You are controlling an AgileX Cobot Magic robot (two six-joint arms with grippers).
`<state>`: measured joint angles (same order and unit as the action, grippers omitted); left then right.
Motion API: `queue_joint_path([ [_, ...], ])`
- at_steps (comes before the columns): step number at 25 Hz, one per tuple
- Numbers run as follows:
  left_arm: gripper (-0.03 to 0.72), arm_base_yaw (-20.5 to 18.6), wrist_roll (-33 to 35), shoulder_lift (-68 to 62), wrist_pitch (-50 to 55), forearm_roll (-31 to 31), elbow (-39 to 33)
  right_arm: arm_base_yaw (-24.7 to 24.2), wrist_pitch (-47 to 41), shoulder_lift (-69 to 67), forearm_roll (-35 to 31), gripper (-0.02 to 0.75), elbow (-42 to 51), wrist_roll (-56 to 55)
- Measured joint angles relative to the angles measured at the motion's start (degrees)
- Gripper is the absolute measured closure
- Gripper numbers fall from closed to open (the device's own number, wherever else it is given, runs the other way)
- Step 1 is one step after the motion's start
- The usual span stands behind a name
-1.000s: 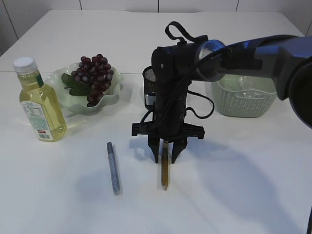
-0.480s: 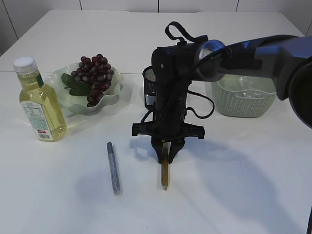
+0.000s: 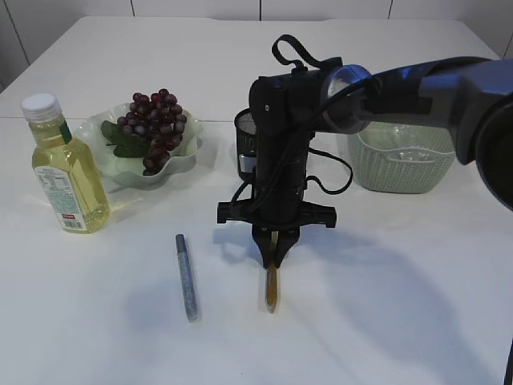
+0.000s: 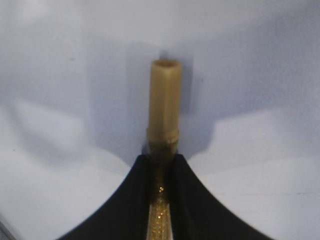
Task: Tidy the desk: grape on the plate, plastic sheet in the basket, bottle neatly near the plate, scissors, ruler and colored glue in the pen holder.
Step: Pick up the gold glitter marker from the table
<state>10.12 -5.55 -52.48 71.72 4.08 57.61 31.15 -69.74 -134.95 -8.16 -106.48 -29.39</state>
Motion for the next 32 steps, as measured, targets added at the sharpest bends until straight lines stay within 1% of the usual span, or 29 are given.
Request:
queue_joint_path([
  [7,0.254,0.0,0.0,0.0,0.0,0.0,0.0,0.16,0.0,0.0,0.39,0.636,0.0,1.64],
  [13,0.254,0.0,0.0,0.0,0.0,0.0,0.0,3.35,0.0,1.23,5.4,0.636,0.0,4.09],
  [17,0.254,0.0,0.0,0.0,0.0,0.0,0.0,3.86,0.0,3.01,5.67,0.636,0.0,5.81],
  [20,0.254,0.0,0.0,0.0,0.0,0.0,0.0,3.86,0.0,4.54,4.76,0.636,0.0,9.12],
  [26,0.253,0.0,0.0,0.0,0.0,0.0,0.0,3.86,0.0,6.55,-0.28,0.637,0.0,18.7],
  [32,0.254,0.0,0.0,0.0,0.0,0.0,0.0,3.86,0.0,10.37,-0.3,0.636,0.0,26.46],
])
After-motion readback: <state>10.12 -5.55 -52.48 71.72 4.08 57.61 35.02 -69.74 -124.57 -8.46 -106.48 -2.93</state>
